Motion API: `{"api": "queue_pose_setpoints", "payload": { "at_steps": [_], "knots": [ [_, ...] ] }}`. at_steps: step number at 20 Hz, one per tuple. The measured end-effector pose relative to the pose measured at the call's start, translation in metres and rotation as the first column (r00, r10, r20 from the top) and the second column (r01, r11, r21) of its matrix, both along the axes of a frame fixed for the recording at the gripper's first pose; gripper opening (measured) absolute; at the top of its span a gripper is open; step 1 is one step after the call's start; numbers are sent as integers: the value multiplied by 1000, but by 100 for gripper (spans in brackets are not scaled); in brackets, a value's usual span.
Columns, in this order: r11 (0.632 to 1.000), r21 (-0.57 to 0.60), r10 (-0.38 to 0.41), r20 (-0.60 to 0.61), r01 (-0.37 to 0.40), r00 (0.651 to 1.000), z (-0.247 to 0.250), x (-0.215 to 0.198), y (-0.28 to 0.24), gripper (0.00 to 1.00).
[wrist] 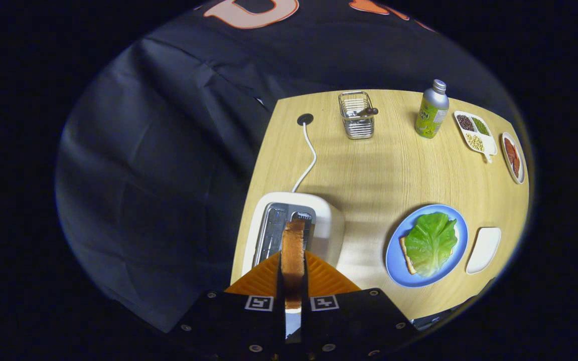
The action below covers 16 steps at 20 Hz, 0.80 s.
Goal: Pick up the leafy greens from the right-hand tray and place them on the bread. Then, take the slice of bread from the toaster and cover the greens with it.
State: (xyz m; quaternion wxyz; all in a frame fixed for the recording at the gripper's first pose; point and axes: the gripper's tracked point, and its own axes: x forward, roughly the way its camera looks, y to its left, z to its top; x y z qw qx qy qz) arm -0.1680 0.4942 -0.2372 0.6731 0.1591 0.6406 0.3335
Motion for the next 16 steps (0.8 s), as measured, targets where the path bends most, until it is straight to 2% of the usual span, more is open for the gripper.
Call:
{"api": "queue_pose_setpoints", "payload": {
  "at_steps": [3, 7, 11, 16],
  "knots": [
    [995, 98, -30, -3, 30, 1000, 19, 9, -25, 12],
    [985, 146, -98, 28, 93, 995, 15, 30, -76, 12],
    [978, 162, -134, 14, 130, 991, -13, 42, -126, 12],
    [974, 172, -147, -26, 150, 989, -60, 41, -157, 12]
  ]
}}
